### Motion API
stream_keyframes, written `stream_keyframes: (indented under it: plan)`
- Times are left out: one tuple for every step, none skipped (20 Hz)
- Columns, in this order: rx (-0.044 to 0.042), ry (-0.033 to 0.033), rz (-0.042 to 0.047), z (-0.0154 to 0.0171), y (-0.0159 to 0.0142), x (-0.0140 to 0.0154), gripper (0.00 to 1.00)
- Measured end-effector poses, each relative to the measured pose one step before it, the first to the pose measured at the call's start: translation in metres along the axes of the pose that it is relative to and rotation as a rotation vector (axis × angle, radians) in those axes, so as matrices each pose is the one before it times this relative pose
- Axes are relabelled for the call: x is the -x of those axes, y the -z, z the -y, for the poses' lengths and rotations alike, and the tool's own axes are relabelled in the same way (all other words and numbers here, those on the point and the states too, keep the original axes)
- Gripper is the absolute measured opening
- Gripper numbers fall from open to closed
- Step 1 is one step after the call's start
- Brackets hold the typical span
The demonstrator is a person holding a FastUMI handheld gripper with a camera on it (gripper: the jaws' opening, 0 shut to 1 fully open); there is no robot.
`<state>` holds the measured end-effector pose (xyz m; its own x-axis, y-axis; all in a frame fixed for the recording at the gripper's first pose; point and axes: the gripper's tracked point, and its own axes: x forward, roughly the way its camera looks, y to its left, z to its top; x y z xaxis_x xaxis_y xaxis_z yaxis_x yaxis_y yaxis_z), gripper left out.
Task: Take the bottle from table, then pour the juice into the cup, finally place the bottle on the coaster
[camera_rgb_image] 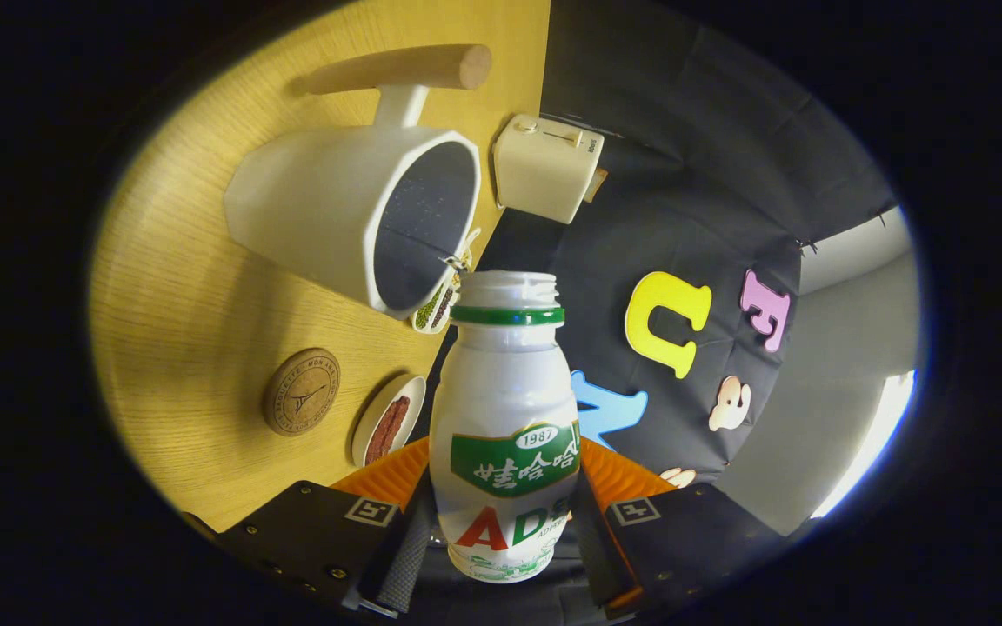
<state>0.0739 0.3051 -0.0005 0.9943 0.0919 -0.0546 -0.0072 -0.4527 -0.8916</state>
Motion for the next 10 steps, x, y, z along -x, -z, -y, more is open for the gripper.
stream_keyframes:
  plan:
    - [0.00685, 0.00123, -0.00084, 0.00002, -0.0008, 0.00017, 0.74]
    - [0.00304, 0.00095, -0.00028, 0.00147, -0.00038, 0.00063, 0.74]
    - [-0.00045, -0.00029, 0.00311, 0.00091, -0.00085, -0.00074, 0.74]
    - [0.00164, -0.00145, 0.0023, 0.00007, -0.00146, 0.00039, 0.74]
    - [0.00415, 0.00073, 0.00049, 0.00045, -0.00033, 0.00036, 0.74]
    - [0.00632, 0.00081, -0.00005, 0.00082, -0.00036, 0.00039, 0.74]
    - [0.00521, 0.00218, -0.00033, 0.00022, -0.00066, 0.00014, 0.74]
    - [0.0049, -0.00047, 0.00099, 0.00078, -0.00035, 0.00066, 0.74]
    - [0.00471, -0.00276, -0.00066, -0.00151, -0.00014, 0.00023, 0.74]
    - [0.0042, 0.00013, -0.00048, 0.00027, -0.00062, 0.0009, 0.74]
